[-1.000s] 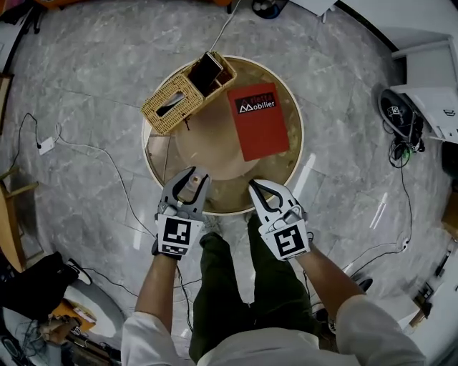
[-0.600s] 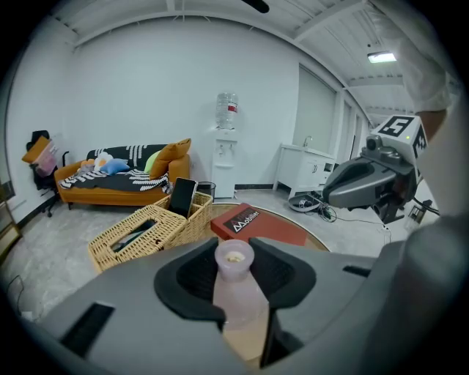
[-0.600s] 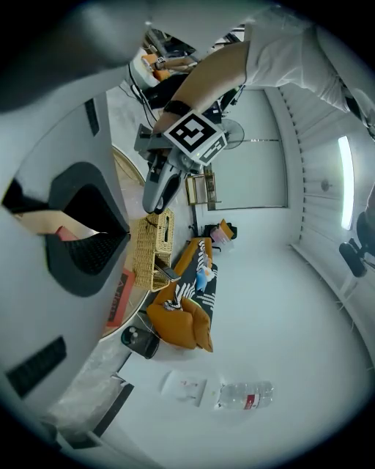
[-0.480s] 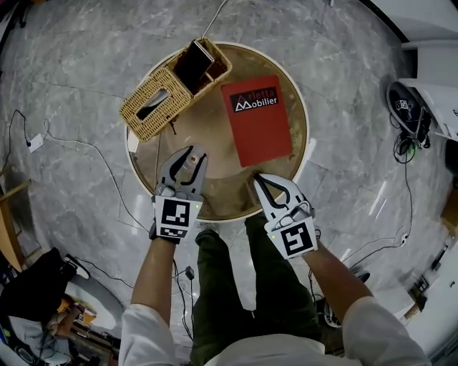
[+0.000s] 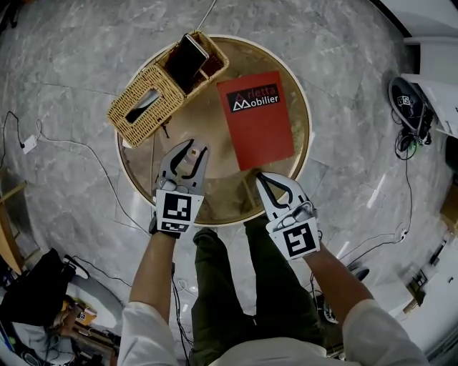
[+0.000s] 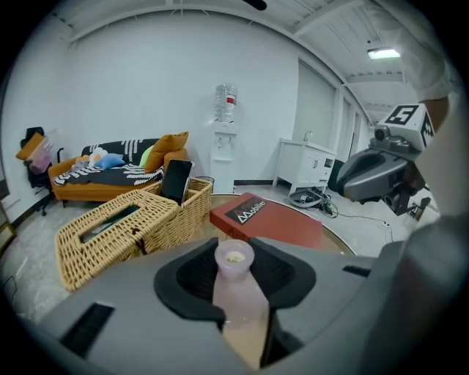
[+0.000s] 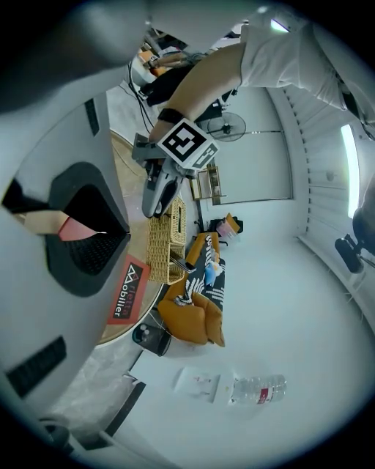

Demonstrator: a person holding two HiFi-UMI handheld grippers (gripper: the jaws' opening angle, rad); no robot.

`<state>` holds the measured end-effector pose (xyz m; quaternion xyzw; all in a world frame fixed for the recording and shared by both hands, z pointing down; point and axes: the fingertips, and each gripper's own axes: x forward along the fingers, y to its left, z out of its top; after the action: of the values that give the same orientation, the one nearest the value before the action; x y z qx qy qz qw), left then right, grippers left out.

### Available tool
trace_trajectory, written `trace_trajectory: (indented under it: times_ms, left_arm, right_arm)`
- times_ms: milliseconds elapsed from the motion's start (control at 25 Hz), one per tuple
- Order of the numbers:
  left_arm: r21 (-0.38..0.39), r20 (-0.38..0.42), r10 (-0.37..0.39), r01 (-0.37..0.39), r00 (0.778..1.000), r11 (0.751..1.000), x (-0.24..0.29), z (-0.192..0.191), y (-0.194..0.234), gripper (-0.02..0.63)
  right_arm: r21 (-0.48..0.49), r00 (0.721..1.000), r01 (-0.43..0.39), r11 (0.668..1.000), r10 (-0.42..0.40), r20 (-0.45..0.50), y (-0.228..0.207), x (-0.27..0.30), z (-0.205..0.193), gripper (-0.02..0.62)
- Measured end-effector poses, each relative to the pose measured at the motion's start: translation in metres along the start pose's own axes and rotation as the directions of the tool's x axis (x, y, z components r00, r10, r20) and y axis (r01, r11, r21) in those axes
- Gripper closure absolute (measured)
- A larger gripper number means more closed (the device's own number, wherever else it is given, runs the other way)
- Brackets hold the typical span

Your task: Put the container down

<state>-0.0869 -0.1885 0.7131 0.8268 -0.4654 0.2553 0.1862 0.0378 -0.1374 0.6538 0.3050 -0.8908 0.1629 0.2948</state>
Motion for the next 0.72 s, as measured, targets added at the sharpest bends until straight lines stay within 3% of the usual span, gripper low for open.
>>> trace_trajectory:
  times_ms: [720]
  left_arm:
    - [0.005,0.034,0.003,-0.003,0.999,1.0,0.017,-0.019,0.006,0.474]
  right_arm:
    - [0.007,0.999,0.005,1.0,-0.005,-0.035,0.009,0.014,-0.018,0.572]
